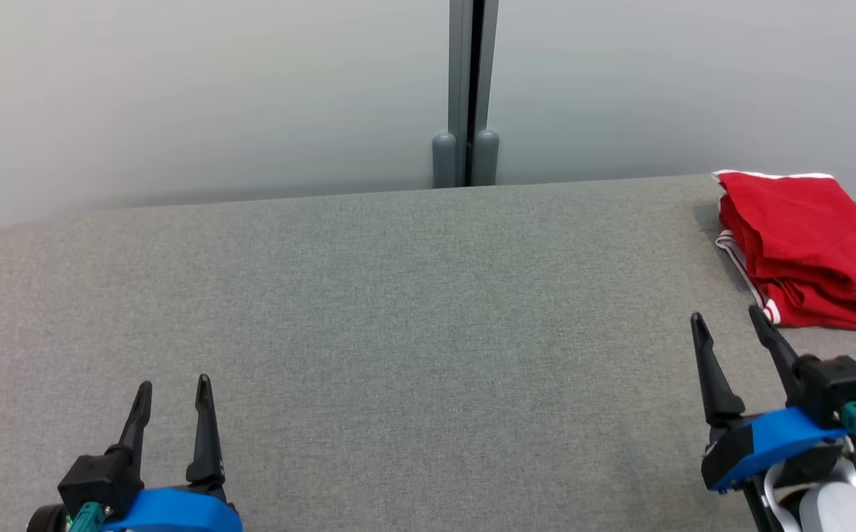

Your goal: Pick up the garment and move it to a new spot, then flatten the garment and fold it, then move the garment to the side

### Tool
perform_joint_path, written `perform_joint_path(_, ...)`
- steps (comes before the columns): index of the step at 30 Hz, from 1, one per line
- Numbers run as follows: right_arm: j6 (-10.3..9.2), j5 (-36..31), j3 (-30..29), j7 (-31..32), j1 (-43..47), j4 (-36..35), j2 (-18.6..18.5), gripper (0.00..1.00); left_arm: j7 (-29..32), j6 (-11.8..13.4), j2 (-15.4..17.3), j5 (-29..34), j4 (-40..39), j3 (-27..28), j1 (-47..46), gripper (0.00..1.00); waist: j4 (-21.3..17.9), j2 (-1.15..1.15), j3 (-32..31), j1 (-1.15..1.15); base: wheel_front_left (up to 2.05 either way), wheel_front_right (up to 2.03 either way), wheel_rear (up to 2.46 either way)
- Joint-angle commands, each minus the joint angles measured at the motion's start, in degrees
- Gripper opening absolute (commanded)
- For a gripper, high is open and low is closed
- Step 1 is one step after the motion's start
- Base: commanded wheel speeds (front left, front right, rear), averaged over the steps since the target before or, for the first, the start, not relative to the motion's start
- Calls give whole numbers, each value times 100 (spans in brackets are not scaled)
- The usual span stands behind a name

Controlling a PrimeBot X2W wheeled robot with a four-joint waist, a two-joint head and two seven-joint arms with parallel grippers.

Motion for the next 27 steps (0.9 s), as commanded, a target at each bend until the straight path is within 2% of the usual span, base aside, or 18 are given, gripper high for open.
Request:
perform_joint_path(1, 1, -13, -71, 34, 240, -94, 72, 100, -46, 36, 19, -12, 52, -5, 101, 100, -20, 2, -67, 1, 0, 0, 0)
perform_joint_path(10, 1, 36, -94, -59, 656, -117, 239, 100, -93, 0, -33, -94, 170, -4, 222, 100, -110, 2, -132, 1, 0, 0, 0)
perform_joint_path(27, 1, 304, 119, -118, 671, 114, 264, 100, -123, 14, -7, -119, 275, -25, 248, 100, -113, 2, -230, 1, 0, 0, 0)
